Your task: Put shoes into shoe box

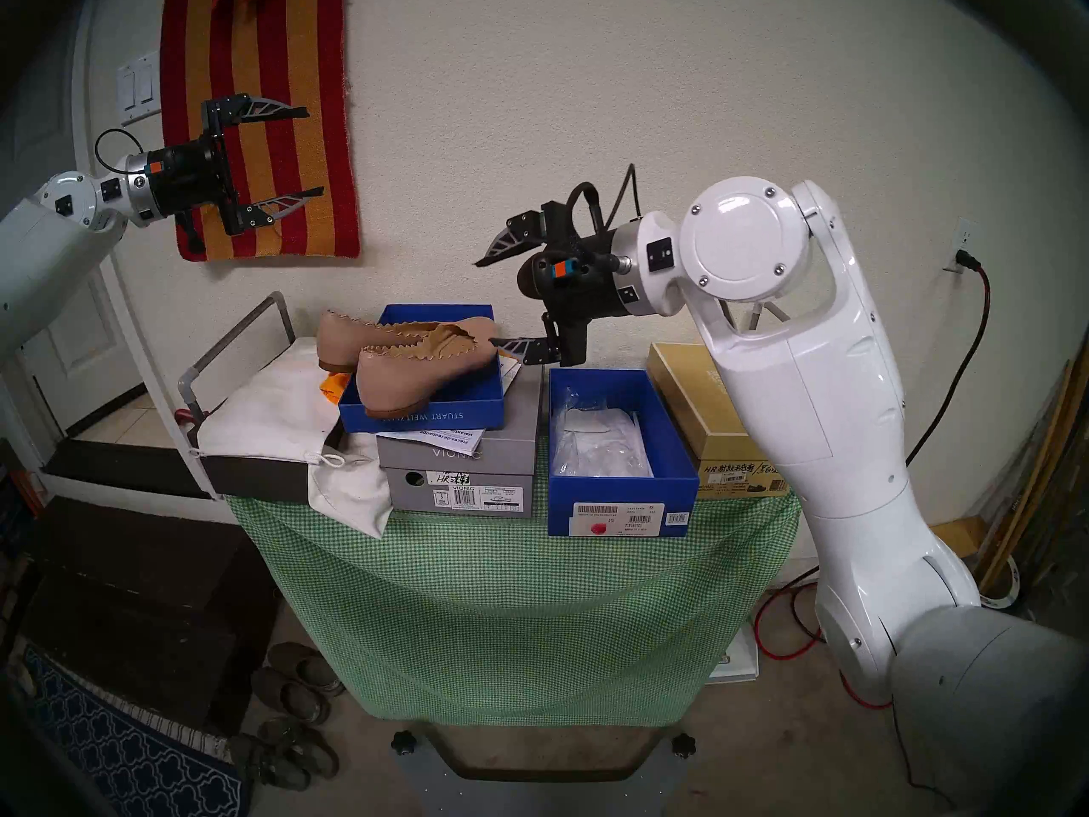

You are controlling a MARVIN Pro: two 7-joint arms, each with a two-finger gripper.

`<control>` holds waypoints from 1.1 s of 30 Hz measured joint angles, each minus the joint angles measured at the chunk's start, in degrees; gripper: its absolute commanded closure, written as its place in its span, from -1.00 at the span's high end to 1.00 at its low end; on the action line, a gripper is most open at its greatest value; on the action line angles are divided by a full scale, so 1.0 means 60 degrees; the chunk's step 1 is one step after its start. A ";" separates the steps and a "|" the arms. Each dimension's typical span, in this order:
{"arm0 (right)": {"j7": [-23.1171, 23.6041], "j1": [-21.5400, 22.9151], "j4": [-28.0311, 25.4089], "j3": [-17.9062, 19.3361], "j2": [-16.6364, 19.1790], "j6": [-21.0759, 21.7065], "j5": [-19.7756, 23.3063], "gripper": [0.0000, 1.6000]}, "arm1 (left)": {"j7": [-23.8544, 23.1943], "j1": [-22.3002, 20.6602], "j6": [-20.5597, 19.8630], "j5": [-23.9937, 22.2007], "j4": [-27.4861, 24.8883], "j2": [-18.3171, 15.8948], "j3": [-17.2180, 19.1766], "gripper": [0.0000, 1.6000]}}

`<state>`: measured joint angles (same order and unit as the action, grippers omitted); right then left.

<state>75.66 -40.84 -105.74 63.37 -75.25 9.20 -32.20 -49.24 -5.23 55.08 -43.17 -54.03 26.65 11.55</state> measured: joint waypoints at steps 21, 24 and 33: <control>0.0660 0.1060 0.0653 -0.0109 -0.0335 0.0427 -0.0319 1.00 | 0.0000 0.0000 0.0000 0.0000 0.0007 0.0000 0.0000 1.00; 0.0490 0.0829 0.0369 -0.0099 -0.0428 0.0522 -0.0236 1.00 | 0.0000 0.0000 0.0000 0.0000 0.0007 0.0000 0.0000 1.00; 0.0174 -0.0114 -0.0072 -0.0444 -0.0547 0.0751 0.0000 1.00 | 0.0000 0.0000 0.0000 0.0000 0.0007 0.0000 0.0000 1.00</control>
<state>76.70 -41.52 -106.18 60.70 -78.53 13.71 -32.20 -49.25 -5.23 55.08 -43.17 -53.99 26.65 11.55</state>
